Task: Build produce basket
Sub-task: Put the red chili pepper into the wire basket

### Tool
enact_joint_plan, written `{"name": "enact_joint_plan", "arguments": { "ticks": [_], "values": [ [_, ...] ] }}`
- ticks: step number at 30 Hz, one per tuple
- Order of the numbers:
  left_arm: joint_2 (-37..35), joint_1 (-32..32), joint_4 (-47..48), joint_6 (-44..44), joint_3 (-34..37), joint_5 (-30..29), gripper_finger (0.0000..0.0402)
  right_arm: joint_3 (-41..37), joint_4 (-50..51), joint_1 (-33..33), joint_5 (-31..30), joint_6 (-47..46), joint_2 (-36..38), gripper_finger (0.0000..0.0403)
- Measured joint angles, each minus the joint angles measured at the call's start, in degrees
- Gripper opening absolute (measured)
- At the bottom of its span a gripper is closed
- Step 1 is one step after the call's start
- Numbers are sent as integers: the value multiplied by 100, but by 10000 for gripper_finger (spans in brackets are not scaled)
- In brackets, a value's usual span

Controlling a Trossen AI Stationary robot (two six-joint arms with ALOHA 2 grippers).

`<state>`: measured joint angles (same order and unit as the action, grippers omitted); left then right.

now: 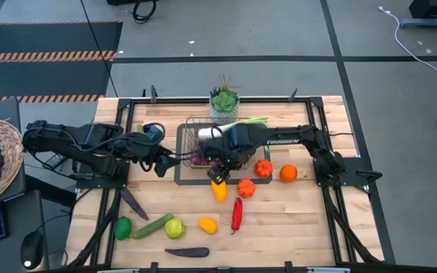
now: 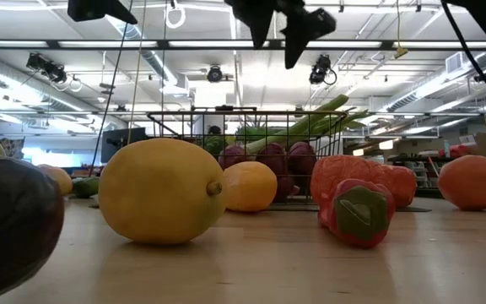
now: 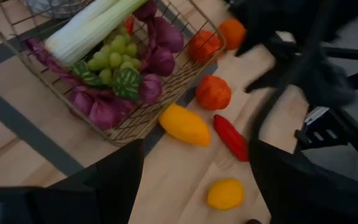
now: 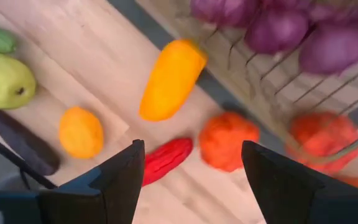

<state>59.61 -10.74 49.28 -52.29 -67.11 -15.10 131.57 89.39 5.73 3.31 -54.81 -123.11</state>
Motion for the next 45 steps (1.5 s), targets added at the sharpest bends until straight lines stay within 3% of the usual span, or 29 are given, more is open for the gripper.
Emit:
{"name": "enact_joint_plan", "arguments": {
  "ticks": [7, 14, 18, 23, 31, 39, 45],
  "values": [
    [0, -179, 139, 230, 0, 229, 293, 0, -240, 668, -427, -1184, 0, 271],
    [0, -706, 139, 683, 0, 677, 293, 0, -220, 1239, -524, -1433, 0, 271],
    [77, -997, 516, 390, 0, 724, 293, -21, -155, 1563, -660, -1970, -58, 271],
    [472, -1273, 1167, -671, 2, 650, 293, -548, -291, 1887, -661, -3155, -72, 271],
    [1200, -2142, 626, -1036, 4, 711, 293, -1688, -1765, 2306, -518, -4216, -59, 271],
    [1492, -2683, 421, -1673, 4, 719, 293, -2568, -2128, 2243, -518, -4602, -66, 271],
    [1506, -2928, 446, -1950, 4, 624, 293, -3106, -3379, 2061, -520, -4706, -66, 271]
  ]
}}
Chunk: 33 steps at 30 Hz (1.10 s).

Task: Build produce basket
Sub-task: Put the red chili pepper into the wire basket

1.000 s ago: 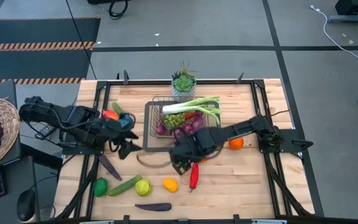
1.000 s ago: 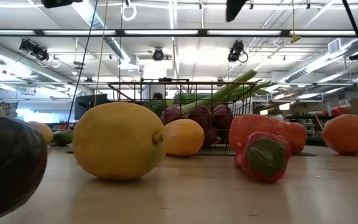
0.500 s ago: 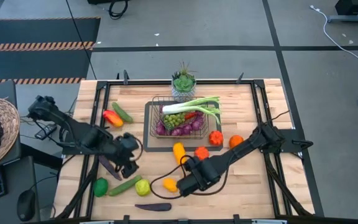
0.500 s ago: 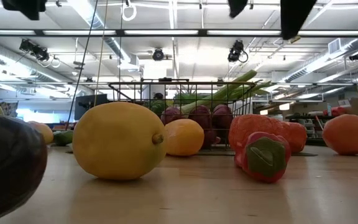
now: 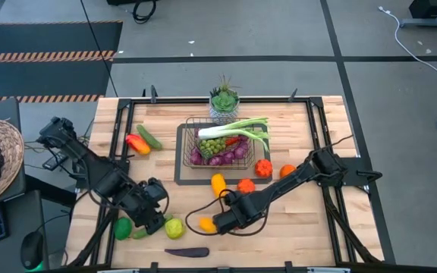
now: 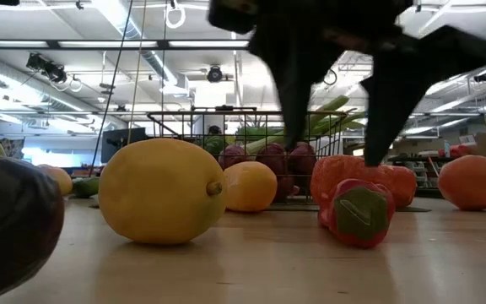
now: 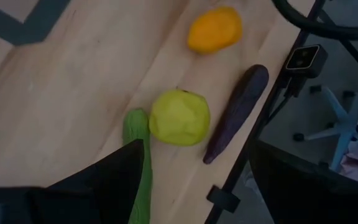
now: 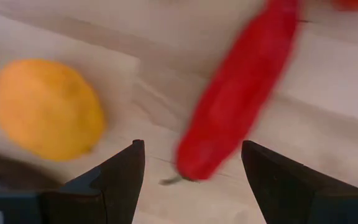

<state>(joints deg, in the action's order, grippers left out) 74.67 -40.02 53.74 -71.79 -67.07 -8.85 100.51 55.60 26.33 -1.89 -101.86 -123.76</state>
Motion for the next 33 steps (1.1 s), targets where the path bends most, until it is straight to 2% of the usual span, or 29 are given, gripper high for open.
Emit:
{"name": "enact_joint_plan", "arguments": {
  "ticks": [2, 8, 17, 28, 33],
  "values": [
    [0, -71, 3, -98, 0, -29, 293, -179, -275, -58, 41, -2, 4, 271],
    [0, -224, 5, -150, 0, -56, 293, -346, -213, -192, 298, 27, 2, 271],
    [-3, -297, -40, -303, 0, -448, 293, -473, -155, -171, 345, -103, 2, 264],
    [-4, -294, -206, -305, 0, -659, 293, -940, -808, -173, 362, 53, 2, 235],
    [-4, -294, -215, -303, 0, -659, 293, -1014, -875, -173, 363, 201, 4, 201]
  ]
}}
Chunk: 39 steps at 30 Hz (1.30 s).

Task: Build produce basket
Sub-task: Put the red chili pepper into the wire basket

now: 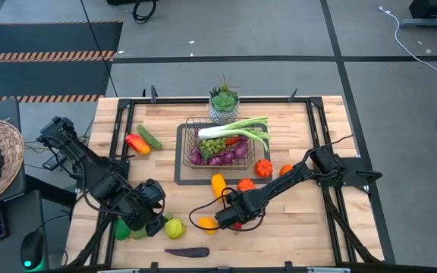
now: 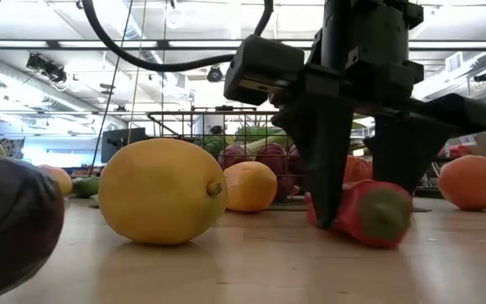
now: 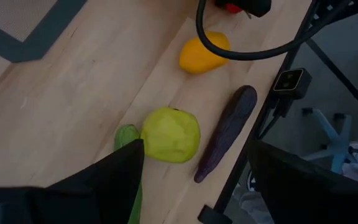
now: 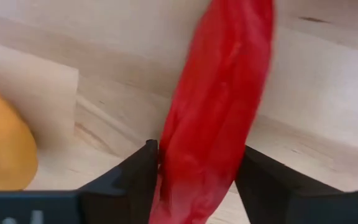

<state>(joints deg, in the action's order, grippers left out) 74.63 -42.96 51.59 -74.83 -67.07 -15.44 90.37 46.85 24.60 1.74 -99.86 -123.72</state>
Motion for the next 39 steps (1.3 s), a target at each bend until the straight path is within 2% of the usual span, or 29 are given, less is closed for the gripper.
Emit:
{"name": "enact_joint_plan", "arguments": {
  "ticks": [7, 11, 19, 31, 39],
  "values": [
    [0, 2, 3, 76, 0, -23, 293, 6, -214, 2, 86, 633, 0, 130],
    [0, 43, 22, 215, -74, -155, 293, 238, -137, 7, 131, 1132, 0, 110],
    [-63, 564, 14, 1490, -578, -178, 293, 1727, 1324, -272, -50, 2711, 2, 115],
    [-155, 1508, 7, 2893, -1215, -66, 293, 4406, 3912, -1581, -315, 5616, 4, 114],
    [-236, 1788, 269, 3202, -1253, 21, 293, 4151, 4329, -2336, 15, 7755, 133, 114]
  ]
}}
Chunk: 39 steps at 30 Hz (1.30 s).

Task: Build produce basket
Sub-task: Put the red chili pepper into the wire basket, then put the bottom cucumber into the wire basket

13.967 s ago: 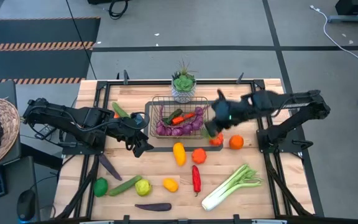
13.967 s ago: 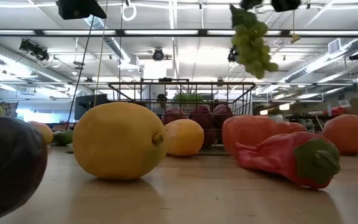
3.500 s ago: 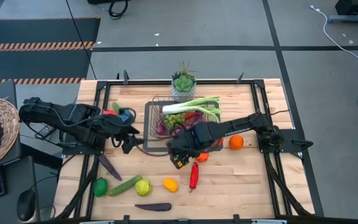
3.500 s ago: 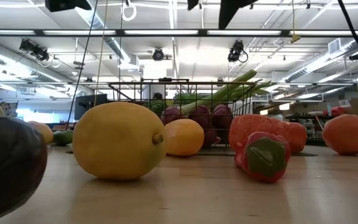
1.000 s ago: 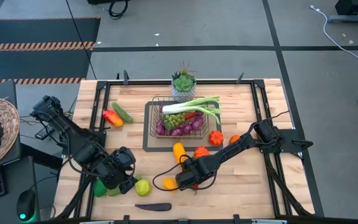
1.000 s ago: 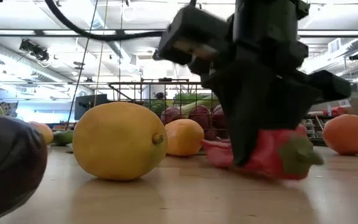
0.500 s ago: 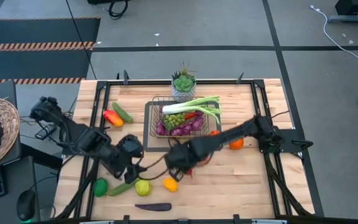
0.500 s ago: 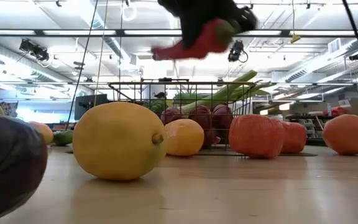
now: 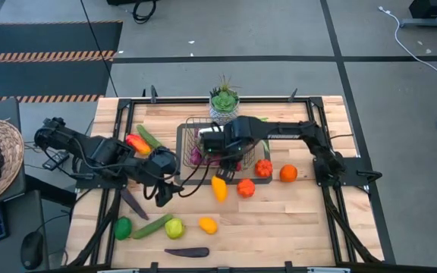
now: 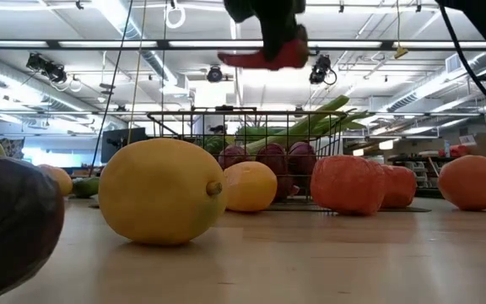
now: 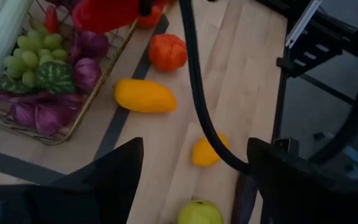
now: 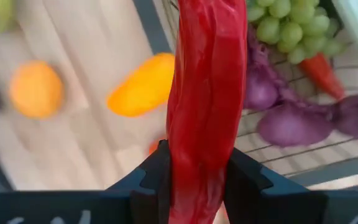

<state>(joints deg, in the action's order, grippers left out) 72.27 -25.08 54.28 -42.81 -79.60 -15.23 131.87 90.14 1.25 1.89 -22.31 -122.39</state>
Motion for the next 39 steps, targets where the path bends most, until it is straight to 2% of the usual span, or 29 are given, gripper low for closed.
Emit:
{"name": "enact_joint_plan", "arguments": {
  "ticks": [8, 13, 21, 24, 33, 39],
  "values": [
    [-1, -3, 27, -177, 0, 15, 293, 0, -8, -377, -580, 1557, -30, 115],
    [0, 98, 12, -489, 0, -30, 293, 0, -9, -604, -423, 2046, -30, 116],
    [0, 153, 5, -892, 2, -466, 293, 0, -172, -785, -399, 2477, -32, 129],
    [0, 155, 4, -907, 3, -509, 293, 0, -264, -836, -291, 2486, -32, 157],
    [2, 155, -8, -1016, 3, -708, 293, 0, -249, -891, -183, 2486, -34, 279],
    [3, 113, 286, -757, 5, -700, 293, 0, -17, -861, -35, 2122, -34, 314]
  ]
}}
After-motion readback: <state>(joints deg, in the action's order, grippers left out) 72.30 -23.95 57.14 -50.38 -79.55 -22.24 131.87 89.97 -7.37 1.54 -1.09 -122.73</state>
